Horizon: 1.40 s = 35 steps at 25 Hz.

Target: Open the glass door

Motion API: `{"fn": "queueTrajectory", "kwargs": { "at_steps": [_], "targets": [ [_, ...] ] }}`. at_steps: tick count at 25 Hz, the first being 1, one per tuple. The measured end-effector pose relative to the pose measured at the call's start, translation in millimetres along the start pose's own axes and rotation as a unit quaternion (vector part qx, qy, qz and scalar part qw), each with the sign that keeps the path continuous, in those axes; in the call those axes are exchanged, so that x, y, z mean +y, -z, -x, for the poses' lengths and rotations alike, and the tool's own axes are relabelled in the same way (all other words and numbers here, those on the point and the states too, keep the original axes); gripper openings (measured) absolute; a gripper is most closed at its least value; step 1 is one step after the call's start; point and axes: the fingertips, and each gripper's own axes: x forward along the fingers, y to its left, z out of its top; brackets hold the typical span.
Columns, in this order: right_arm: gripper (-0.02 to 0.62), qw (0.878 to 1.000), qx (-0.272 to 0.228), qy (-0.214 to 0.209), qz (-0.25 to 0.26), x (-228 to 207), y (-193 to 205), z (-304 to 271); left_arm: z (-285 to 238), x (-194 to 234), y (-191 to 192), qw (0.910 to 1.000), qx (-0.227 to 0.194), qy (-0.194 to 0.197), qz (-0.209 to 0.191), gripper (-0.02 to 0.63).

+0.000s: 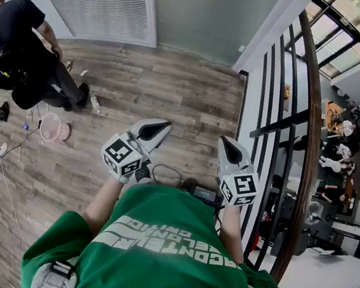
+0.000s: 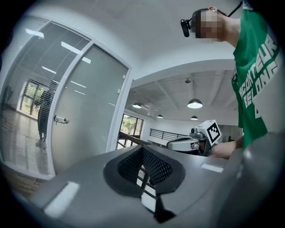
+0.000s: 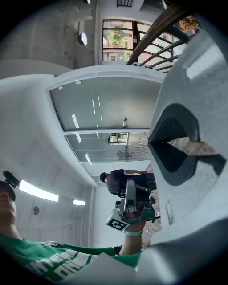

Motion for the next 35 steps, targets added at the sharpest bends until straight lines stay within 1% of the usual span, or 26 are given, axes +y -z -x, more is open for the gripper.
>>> {"fn": "queueTrajectory", "kwargs": {
  "at_steps": [4, 8, 10, 13, 18, 23, 28, 32, 35],
  "targets": [
    [-0.008, 1.000, 0.004, 0.011, 0.004, -14.0, -1.4, 8.6, -10.2, -10.0, -3.5, 0.9999, -0.002, 0.017, -0.005, 0.015],
    [-0.008, 1.000, -0.001, 0.011, 0.011, -15.1, -7.9, 2.6, -9.5, -2.0, 1.0, 0.9999, 0.011, 0.007, -0.004, 0.015],
    [-0.008, 1.000, -0.005, 0.010, 0.016, -15.0, -13.8, 2.8, -13.0, -2.4, 0.3, 0.9998, 0.015, 0.009, -0.006, 0.015],
    [-0.008, 1.000, -0.003, 0.013, 0.018, -16.4, -13.9, 9.6, -20.8, -12.3, 3.4, 0.9995, 0.021, 0.021, -0.008, 0.015],
    [-0.008, 0.999, -0.005, 0.032, 0.005, -19.7, -13.1, 20.7, -31.8, -29.6, 5.7, 0.9978, 0.032, 0.056, -0.009, 0.015],
    [-0.008, 0.999, -0.008, 0.049, 0.008, -24.5, -11.4, 32.2, -41.1, -38.8, 13.5, 0.9961, 0.048, 0.074, -0.011, 0.015],
    [-0.008, 0.997, 0.002, 0.078, 0.014, -44.8, 5.2, 70.2, -70.6, -67.5, 29.3, 0.9923, 0.067, 0.104, -0.011, 0.015],
    [-0.007, 0.994, 0.010, 0.105, -0.001, -76.1, 25.0, 112.3, -107.9, -108.9, 31.7, 0.9882, 0.066, 0.138, -0.013, 0.015],
    [-0.008, 0.993, 0.013, 0.115, -0.010, -99.5, 39.1, 139.5, -132.8, -137.8, 34.6, 0.9869, 0.065, 0.148, -0.012, 0.015]
  ]
}}
